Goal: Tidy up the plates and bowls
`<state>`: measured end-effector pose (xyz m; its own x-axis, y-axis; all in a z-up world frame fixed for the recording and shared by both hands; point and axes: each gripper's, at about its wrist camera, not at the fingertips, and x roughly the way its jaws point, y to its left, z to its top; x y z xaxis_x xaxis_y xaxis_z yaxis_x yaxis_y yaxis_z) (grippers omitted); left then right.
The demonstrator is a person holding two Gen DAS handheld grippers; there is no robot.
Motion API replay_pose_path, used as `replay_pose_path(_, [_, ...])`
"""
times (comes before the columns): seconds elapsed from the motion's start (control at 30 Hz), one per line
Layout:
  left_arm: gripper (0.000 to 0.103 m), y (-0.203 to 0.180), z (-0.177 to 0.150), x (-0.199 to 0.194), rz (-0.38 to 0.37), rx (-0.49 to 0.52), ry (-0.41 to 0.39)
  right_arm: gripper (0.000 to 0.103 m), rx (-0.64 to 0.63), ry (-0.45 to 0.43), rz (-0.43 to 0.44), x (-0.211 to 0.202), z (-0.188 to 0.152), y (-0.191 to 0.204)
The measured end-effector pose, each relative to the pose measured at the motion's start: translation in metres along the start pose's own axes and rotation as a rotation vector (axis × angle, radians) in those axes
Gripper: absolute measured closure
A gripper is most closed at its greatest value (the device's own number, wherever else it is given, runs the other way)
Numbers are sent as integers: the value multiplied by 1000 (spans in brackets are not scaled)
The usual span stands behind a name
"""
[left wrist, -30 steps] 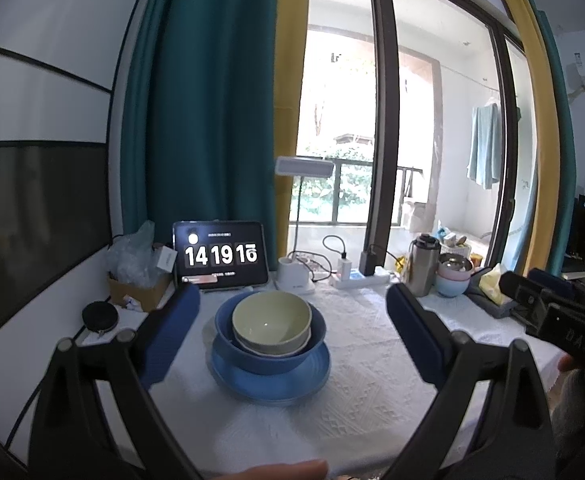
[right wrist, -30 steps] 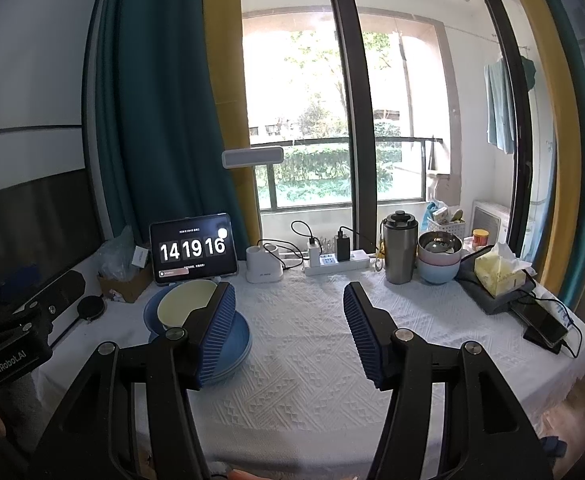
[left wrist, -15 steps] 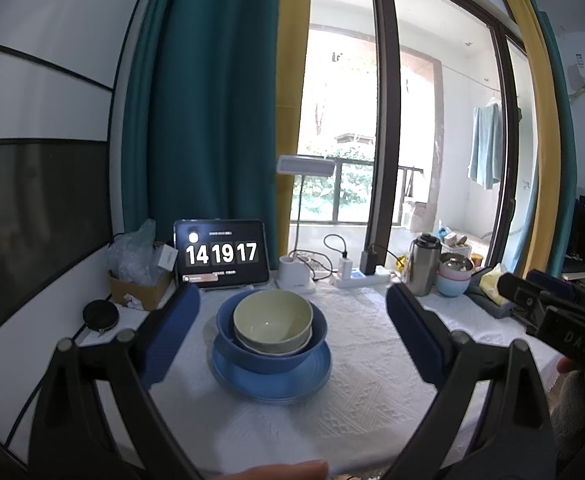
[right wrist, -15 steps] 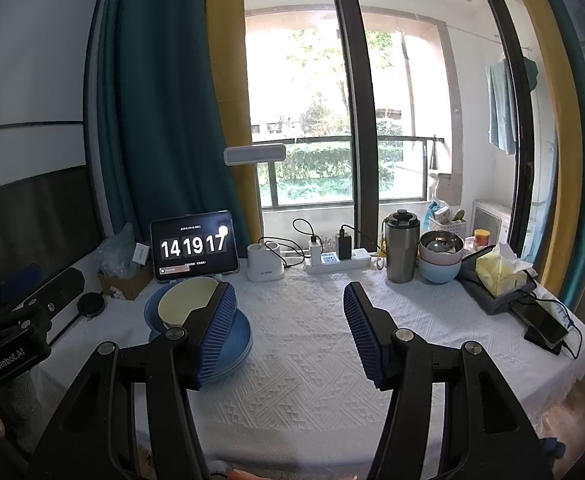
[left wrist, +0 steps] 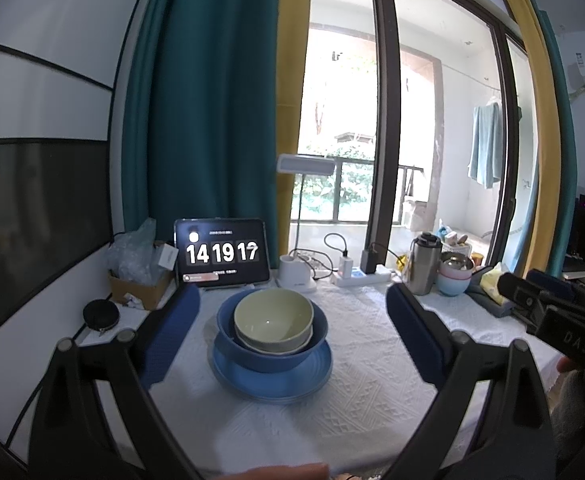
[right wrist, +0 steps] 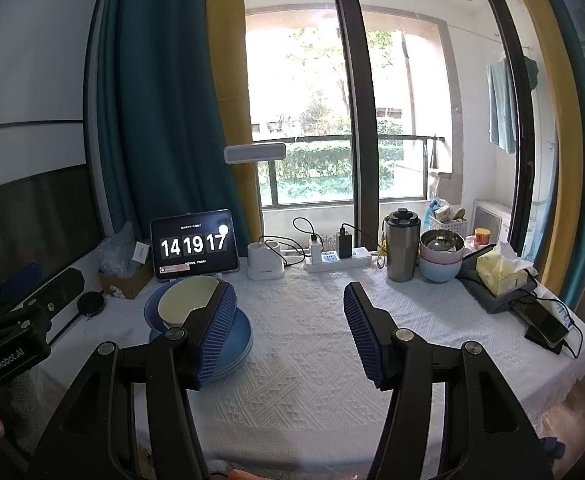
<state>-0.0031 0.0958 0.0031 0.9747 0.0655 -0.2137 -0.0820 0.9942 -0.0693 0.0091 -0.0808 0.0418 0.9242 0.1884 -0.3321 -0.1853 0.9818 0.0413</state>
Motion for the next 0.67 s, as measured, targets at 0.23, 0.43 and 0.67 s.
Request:
replay_pose_path(0.23, [8,0,0,0,0,-1,3,43,-1,2,1,0,0,0])
replay_pose_path(0.43, [8,0,0,0,0,0,2,43,-1,2,0,0,-1,0])
replay_pose_path(0.67, [8,-1,-3,1,1,13,6,43,0,4,2,0,-1,0])
